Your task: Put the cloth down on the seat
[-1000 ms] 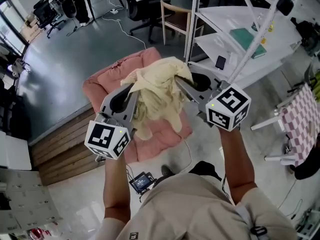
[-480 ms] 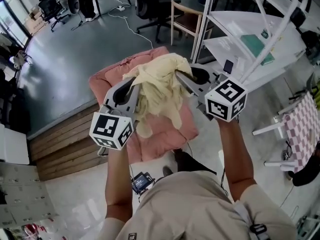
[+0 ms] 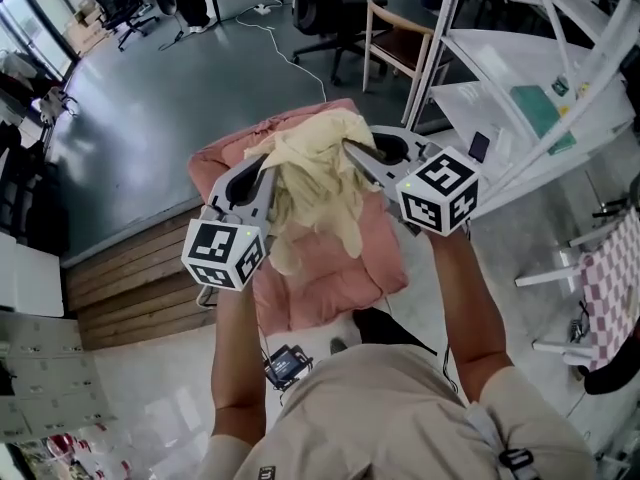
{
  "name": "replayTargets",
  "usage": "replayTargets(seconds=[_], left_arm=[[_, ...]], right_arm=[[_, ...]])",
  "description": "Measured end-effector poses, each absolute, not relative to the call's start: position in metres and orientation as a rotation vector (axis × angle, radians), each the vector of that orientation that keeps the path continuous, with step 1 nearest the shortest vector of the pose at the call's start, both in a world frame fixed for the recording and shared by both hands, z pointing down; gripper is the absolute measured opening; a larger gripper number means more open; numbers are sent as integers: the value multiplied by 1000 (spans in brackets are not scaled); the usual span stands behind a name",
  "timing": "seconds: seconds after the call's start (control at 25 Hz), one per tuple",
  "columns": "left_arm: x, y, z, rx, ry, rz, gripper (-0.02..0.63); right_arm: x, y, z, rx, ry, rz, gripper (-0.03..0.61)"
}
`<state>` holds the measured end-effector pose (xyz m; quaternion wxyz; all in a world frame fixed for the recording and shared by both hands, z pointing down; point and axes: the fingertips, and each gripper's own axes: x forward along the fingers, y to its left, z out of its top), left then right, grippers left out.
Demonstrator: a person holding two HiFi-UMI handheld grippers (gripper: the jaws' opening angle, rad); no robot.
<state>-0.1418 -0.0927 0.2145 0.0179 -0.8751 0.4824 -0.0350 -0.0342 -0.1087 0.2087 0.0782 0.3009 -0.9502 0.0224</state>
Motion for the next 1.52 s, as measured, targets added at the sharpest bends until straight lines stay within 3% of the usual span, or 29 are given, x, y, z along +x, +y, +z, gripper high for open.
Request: replayTargets(seconds=[1.52], left_arm=[[-196, -338, 383, -2614, 1900, -180, 18]], right_arm=[[-94, -373, 370, 780, -2808, 203, 60]])
